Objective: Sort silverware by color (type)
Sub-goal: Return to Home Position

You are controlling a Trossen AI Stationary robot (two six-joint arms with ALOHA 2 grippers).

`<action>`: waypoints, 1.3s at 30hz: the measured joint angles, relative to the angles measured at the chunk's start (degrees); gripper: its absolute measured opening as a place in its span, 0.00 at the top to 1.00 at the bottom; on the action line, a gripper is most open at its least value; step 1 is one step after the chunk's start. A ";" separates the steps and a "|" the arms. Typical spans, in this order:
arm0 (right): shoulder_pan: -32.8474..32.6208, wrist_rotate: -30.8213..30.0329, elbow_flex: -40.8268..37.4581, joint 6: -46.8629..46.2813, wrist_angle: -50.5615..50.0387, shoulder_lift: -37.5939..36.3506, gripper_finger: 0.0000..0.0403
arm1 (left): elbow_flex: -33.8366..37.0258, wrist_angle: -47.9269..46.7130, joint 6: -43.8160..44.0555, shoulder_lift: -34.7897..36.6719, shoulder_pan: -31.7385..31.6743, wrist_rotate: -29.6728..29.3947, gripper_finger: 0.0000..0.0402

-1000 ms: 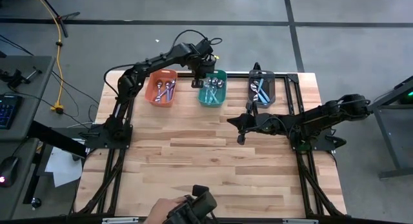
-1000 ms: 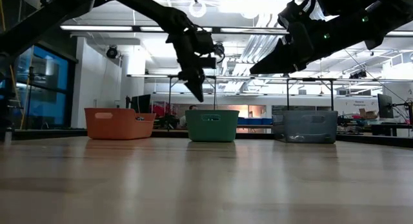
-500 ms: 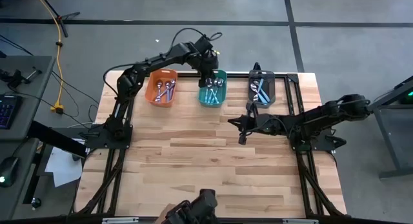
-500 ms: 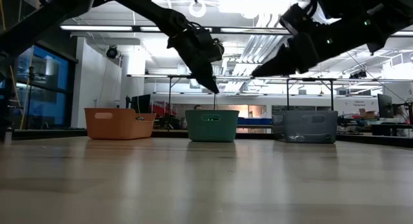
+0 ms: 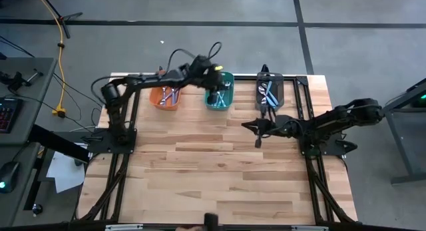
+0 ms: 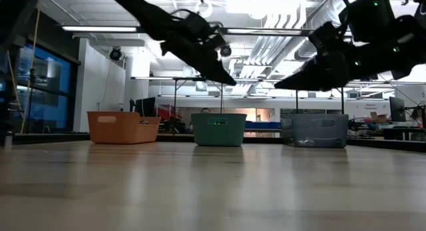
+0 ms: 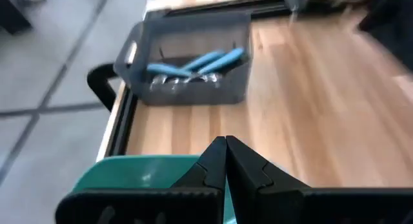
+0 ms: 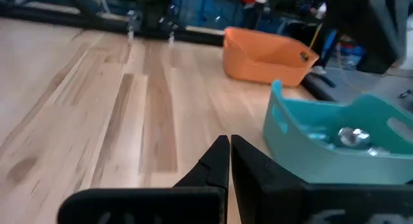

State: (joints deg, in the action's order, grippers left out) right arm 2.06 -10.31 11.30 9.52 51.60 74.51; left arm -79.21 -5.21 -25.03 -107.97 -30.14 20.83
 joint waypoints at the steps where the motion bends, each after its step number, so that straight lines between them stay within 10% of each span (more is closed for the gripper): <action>1: 0.25 0.75 -0.52 0.00 -0.13 -0.13 1.00 | 3.70 3.47 0.63 2.00 0.43 -0.38 1.00; 18: 0.97 4.81 -8.28 1.01 -4.86 -14.93 1.00 | 54.65 46.62 14.81 32.22 11.16 -8.06 1.00; 32: 4.25 10.14 -10.79 0.04 -7.52 -23.70 1.00 | 77.86 57.01 19.93 53.61 25.57 -24.94 1.00; 39: 8.19 12.94 -10.79 1.04 -7.56 -24.82 1.00 | 78.43 46.41 18.18 61.48 33.48 -34.10 1.00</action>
State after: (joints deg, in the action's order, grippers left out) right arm 10.25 2.63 0.51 10.56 44.04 49.70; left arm -0.78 41.20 -6.85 -46.48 3.33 -13.27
